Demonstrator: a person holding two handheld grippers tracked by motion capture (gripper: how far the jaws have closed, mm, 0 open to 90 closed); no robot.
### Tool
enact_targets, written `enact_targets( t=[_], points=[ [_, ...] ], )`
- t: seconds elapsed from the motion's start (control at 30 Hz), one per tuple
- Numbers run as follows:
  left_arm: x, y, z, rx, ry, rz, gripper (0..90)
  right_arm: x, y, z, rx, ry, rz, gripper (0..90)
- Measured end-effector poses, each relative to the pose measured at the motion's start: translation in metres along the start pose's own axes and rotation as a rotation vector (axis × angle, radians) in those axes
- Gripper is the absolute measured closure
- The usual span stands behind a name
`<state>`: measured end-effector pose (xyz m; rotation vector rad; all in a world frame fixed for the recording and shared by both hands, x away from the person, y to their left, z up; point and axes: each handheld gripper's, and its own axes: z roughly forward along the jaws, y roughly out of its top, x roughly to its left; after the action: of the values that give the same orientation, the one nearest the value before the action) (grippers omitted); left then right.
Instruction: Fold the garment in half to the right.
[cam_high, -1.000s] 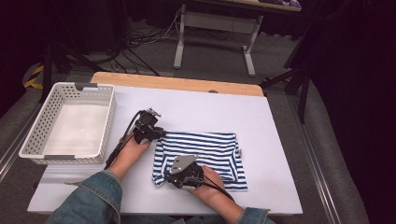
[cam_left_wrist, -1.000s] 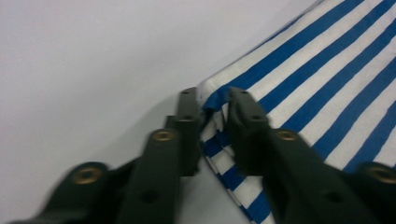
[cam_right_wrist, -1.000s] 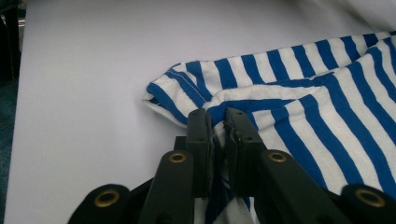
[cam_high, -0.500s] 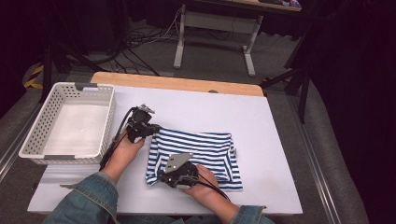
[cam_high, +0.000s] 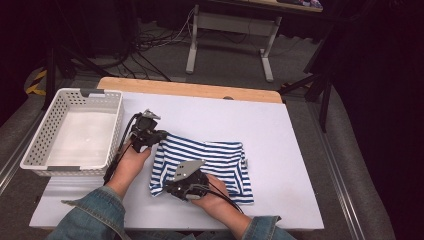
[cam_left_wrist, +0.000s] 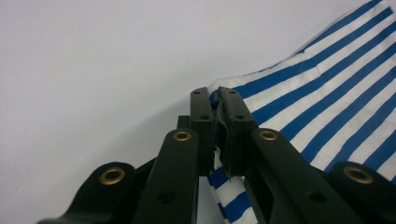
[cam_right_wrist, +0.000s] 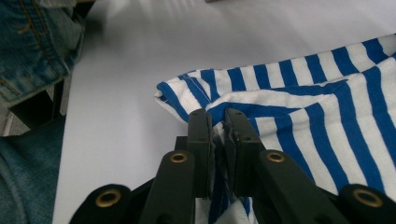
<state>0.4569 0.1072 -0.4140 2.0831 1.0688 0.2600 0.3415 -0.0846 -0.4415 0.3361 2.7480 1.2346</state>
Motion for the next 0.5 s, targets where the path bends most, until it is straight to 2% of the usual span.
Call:
enact_targets(
  t=[0.2,0.23,0.27,0.3,0.33,0.4,0.43,0.5],
  points=[
    [-0.01,0.01,-0.006,-0.051,-0.02,0.002,85.2,-0.003,-0.001,-0.018,-0.051,0.003,0.02,82.1],
    [-0.014,0.013,-0.007,-0.066,-0.03,-0.001,85.2,-0.004,-0.002,-0.023,-0.061,0.003,0.025,82.1],
    [-0.017,0.017,-0.009,-0.085,-0.039,0.004,85.2,-0.005,-0.004,-0.035,-0.087,0.002,0.039,82.2],
    [-0.017,0.017,-0.009,-0.085,-0.039,0.004,85.2,-0.006,-0.005,-0.039,-0.095,0.003,0.044,82.1],
    [-0.023,0.021,-0.009,-0.103,-0.058,0.008,85.2,-0.006,-0.006,-0.046,-0.11,0.001,0.053,82.1],
    [-0.027,0.024,-0.009,-0.115,-0.066,0.016,85.1,-0.007,-0.007,-0.049,-0.115,-0.002,0.057,82.2],
    [-0.033,0.029,-0.008,-0.124,-0.081,0.022,85.1,-0.007,-0.011,-0.06,-0.13,-0.007,0.068,82.2],
    [-0.038,0.032,-0.006,-0.132,-0.094,0.029,85.1,-0.008,-0.014,-0.067,-0.138,-0.013,0.078,82.2]
  ],
)
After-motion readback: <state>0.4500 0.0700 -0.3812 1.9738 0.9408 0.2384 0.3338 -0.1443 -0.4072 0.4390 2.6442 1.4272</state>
